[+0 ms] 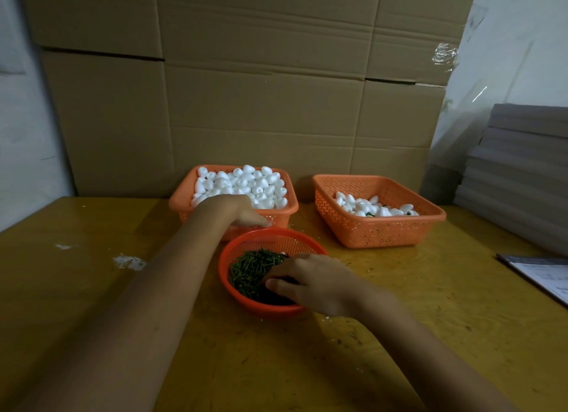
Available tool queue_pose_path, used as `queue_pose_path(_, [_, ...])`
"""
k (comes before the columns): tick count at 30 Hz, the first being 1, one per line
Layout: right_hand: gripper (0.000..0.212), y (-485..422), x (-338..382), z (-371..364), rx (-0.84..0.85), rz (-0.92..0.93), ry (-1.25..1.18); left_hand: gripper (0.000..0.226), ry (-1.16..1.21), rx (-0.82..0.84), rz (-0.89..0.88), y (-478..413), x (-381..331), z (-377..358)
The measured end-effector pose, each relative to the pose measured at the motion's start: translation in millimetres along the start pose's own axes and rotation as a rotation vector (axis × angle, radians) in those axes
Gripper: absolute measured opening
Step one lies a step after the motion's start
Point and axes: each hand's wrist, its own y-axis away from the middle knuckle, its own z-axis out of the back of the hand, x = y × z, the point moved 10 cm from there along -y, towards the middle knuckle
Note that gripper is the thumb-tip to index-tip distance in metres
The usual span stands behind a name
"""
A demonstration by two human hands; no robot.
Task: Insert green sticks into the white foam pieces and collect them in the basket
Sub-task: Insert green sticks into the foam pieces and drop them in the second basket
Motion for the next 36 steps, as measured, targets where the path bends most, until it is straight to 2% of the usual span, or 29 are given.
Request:
queue_pose_path(8, [0.041,-1,0,0,0.003,0.002,0.001,0.105,-0.077,-0.008,0.009,-2,5,6])
queue_pose_path(11, [0.041,0,0,0,0.002,0.007,0.006,0.094,-0.048,-0.073,-0.063,2,8,19])
queue_pose_path(13, [0.041,0,0,0,-0.002,0.007,0.009,0.076,0.137,-0.140,-0.153,7,8,30])
queue_pose_path(16, [0.041,-1,0,0,-0.005,0.010,0.009,0.039,0.580,-0.316,-0.361,21,2,48])
queue_pose_path(17, [0.041,-1,0,0,-0.005,0.010,0.006,0.033,0.713,-0.390,-0.398,27,5,53])
queue_pose_path(20, [0.040,0,1,0,-0.009,0.011,-0.003,0.043,1.060,-0.554,-0.397,43,21,57])
queue_pose_path(22, [0.040,0,1,0,-0.012,0.013,-0.004,0.043,1.286,-0.586,-0.353,49,29,51])
queue_pose_path(26, [0.040,-1,1,1,-0.020,0.018,-0.010,0.038,1.612,-0.471,-0.310,53,28,34])
queue_pose_path(31, [0.039,-1,1,2,-0.030,0.020,-0.012,0.023,1.745,-0.345,-0.314,62,19,18])
queue_pose_path(36, [0.039,-1,3,2,-0.043,0.029,-0.009,0.036,1.780,-0.218,-0.376,75,-4,2])
